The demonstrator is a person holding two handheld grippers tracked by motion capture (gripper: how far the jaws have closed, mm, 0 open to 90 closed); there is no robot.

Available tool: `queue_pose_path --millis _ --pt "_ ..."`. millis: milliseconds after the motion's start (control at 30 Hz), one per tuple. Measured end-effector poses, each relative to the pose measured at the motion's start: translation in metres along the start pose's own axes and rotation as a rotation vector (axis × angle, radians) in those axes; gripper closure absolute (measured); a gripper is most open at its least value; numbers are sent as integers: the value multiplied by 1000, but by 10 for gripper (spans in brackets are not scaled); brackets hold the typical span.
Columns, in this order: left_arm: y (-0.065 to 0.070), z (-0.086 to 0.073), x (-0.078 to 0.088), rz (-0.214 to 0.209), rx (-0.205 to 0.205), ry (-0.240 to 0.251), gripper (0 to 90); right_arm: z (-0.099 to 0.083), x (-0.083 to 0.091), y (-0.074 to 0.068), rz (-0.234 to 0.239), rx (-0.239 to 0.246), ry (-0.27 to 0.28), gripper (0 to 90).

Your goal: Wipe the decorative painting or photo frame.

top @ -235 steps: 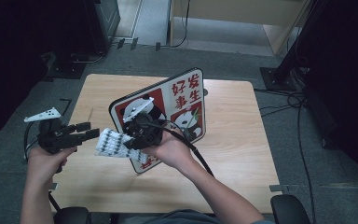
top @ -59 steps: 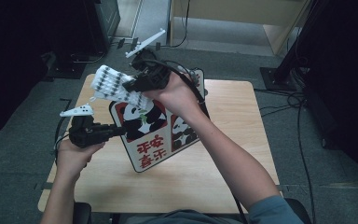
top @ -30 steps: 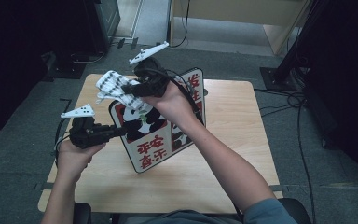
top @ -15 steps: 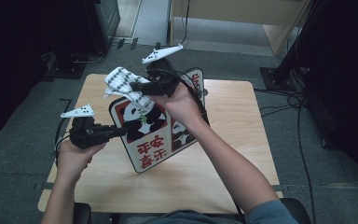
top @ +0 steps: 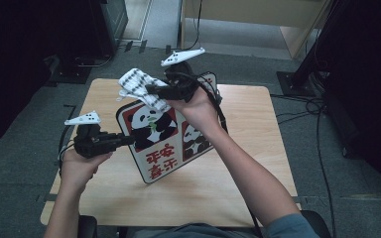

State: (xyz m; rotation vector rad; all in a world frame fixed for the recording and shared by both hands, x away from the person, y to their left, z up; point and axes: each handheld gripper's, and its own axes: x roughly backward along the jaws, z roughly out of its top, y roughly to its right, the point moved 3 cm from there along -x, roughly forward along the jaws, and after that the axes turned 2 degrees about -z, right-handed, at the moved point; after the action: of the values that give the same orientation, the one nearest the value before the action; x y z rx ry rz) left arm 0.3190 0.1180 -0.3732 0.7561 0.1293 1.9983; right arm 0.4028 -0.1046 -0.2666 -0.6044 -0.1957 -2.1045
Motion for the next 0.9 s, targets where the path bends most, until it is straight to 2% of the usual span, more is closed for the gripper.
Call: queue_pose_path --millis 900 --pt "0 -1 0 0 -5 -10 774 -10 19 34 -59 -41 28 718"
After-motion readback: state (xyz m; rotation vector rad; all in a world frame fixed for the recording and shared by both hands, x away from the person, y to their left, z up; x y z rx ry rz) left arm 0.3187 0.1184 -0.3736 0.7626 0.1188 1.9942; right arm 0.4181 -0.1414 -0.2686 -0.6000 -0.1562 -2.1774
